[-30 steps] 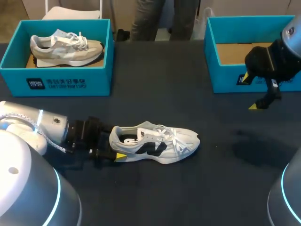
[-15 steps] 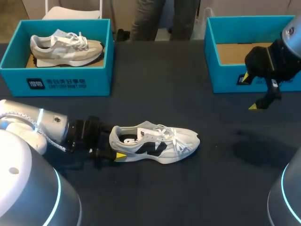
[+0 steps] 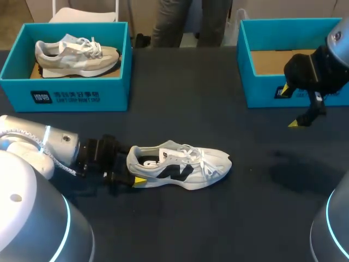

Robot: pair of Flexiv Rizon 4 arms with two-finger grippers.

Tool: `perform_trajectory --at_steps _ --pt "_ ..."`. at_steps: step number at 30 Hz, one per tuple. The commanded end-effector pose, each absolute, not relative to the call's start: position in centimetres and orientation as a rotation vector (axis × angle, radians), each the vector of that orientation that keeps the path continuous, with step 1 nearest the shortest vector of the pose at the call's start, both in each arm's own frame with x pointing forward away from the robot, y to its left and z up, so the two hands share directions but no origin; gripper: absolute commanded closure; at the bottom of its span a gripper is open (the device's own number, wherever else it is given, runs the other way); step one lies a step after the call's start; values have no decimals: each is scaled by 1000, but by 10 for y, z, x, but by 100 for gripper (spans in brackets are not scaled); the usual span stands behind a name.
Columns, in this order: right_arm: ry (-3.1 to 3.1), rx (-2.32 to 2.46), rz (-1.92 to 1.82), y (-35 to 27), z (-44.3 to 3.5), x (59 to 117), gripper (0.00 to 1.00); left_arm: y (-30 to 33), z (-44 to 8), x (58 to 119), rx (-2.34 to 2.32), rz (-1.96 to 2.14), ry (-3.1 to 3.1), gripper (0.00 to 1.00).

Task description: Take the shoe out of the shoebox, open the shoe tongue, remove and reinsert the insole, then place the shoe into the shoebox

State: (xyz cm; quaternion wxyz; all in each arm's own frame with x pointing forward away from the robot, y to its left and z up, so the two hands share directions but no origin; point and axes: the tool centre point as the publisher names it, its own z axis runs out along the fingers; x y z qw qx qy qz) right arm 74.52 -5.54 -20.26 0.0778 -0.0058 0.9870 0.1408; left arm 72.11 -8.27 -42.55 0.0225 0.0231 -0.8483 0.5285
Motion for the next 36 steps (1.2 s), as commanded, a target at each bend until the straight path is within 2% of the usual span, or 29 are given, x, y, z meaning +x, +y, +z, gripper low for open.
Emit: perform_trajectory --at_steps 1,13,20,36 --pt "3032 198 428 -51 -195 754 0 -82 -428 723 70 1631 -2629 100" --pt "2932 725 347 15 -164 759 0 -82 -428 723 70 1631 -2629 100" --pt "2825 959 162 59 -170 751 0 -82 -428 723 70 1631 -2629 100" --pt "2726 1182 243 142 -196 723 0 -82 -428 723 70 1631 -2629 100"
